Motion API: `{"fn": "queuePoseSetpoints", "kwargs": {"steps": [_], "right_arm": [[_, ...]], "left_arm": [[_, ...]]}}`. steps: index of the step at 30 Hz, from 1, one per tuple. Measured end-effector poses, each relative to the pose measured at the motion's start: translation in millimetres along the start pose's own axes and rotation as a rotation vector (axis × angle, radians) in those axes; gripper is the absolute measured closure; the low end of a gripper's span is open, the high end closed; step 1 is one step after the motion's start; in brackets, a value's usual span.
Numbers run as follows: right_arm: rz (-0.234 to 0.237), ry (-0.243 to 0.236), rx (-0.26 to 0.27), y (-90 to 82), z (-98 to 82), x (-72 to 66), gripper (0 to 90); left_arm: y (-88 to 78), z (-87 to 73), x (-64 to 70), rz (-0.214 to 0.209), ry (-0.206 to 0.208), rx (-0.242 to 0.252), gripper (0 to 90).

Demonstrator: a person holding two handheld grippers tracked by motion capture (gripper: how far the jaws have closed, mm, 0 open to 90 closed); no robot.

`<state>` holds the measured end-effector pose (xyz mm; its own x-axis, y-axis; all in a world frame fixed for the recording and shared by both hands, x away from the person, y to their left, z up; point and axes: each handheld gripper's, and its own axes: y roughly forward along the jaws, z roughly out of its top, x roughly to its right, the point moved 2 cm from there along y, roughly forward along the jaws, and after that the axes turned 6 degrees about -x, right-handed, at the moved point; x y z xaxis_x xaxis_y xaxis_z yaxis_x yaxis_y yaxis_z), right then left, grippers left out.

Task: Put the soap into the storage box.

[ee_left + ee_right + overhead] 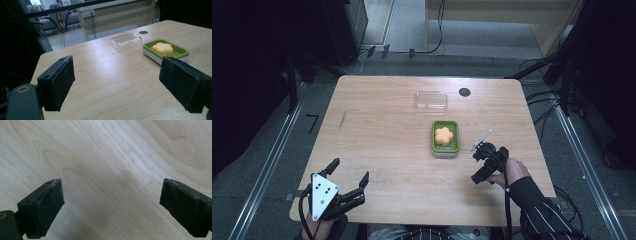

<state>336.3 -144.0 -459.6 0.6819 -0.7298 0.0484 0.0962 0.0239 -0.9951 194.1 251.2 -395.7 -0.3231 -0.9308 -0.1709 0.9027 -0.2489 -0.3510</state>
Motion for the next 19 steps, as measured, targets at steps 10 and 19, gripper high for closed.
{"fn": "queuePoseSetpoints", "kwargs": {"steps": [10, 19], "right_arm": [[0.009, 0.014, -0.047, 9.3, -24.7, -4.0, 4.9], [0.025, 0.014, -0.075, 17.4, -44.0, -7.4, 4.3]], "left_arm": [[-0.1, 0.1, -0.1, -0.001, -0.001, 0.001, 13.5], [0.6, 0.8, 0.6, 0.002, 0.002, 0.000, 13.5]]}}
